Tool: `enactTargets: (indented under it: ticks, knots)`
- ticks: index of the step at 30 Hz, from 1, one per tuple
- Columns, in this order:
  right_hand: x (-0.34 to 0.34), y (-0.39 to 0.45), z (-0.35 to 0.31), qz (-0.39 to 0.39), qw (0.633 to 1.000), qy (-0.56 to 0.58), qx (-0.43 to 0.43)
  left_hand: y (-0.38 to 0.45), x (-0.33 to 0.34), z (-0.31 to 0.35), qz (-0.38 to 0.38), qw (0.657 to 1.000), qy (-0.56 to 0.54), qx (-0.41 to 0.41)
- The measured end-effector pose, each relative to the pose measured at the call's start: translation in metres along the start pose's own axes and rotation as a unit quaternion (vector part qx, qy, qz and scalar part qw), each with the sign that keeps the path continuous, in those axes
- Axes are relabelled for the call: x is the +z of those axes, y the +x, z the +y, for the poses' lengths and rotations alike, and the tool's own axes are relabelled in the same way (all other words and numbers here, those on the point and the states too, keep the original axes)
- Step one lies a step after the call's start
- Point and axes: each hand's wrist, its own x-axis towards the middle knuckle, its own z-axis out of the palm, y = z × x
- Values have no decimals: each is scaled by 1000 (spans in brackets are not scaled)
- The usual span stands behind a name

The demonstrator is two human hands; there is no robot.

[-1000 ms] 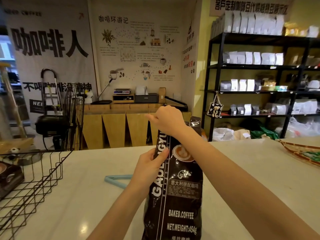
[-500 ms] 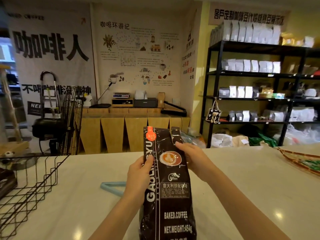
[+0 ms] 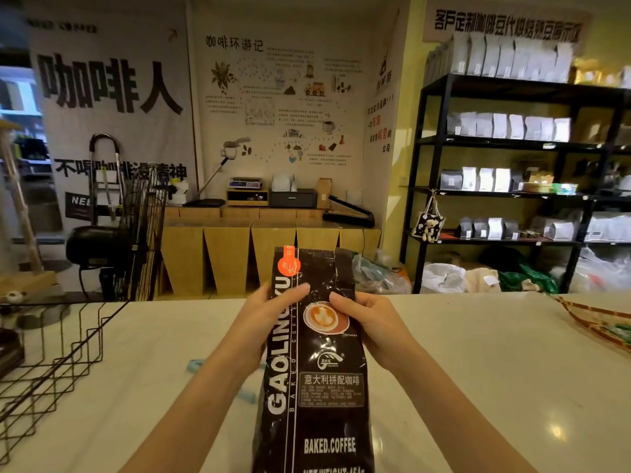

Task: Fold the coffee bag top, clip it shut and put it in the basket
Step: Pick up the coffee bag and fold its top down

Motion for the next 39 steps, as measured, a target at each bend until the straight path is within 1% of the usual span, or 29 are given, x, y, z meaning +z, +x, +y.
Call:
enactTargets:
  ticks: [1,2,3,4,5,6,7,8,9,10,11,13,15,16,19,25,29,31,32,33,34,35,36,37,39]
  knots:
    - [-1,-1,-1,-3,1000,-5,-5,5,2,7,27,999,31,32]
    - [-1,-1,-3,-6,1000,-10,-10,11,3,16,67,990,90,83]
    - [-2,-2,-4,-11,1000,-16,-17,17,4,25,109,968,175,145]
    - [-2,-2,-6,-16,999,-19,-23,22,6,35,140,928,269,216]
    - [-2,-3,-7,-21,999,-22,-29,27,9,44,150,877,359,280]
    - [-1,-3,-8,-24,999,-22,-31,31,14,50,138,826,442,323]
    - [-1,-4,-8,-25,999,-22,-33,34,21,56,106,779,519,335]
    - [0,-4,-9,-26,999,-22,-34,38,28,58,66,743,584,321]
    - [0,-4,-9,-28,999,-23,-35,41,35,61,29,718,631,293]
    - [0,-5,-10,-29,999,-25,-36,44,40,63,1,705,658,266]
    - [-1,-5,-11,-30,999,-27,-37,48,43,65,-19,705,665,248]
    - [-1,-7,-11,-32,998,-27,-38,55,43,71,-51,734,636,233]
    - [0,-8,-11,-35,998,-28,-39,59,40,74,-72,759,597,250]
    - [0,-9,-12,-35,998,-28,-39,59,39,74,-73,763,585,266]
    - [3,-9,-14,-38,998,-29,-43,58,36,74,-54,759,566,318]
    - [4,-9,-13,-42,998,-15,-41,53,35,69,-14,747,540,388]
    - [4,-8,-12,-50,998,9,-30,47,33,69,2,725,549,417]
    - [5,-9,-13,-47,998,-1,-38,43,30,64,44,704,565,427]
    - [5,-8,-12,-44,998,-4,-42,40,27,60,72,700,570,425]
    - [5,-8,-12,-42,998,-3,-44,37,22,56,99,705,567,415]
    - [6,-8,-11,-40,998,0,-43,34,15,51,123,722,553,397]
    - [6,-8,-10,-37,999,3,-40,29,7,47,143,749,527,375]
    - [5,-7,-8,-33,999,6,-35,24,-2,40,153,786,488,347]
    - [5,-6,-7,-28,999,8,-30,17,-11,32,147,833,431,316]
    - [4,-5,-6,-16,1000,12,-23,2,-23,14,86,924,289,234]
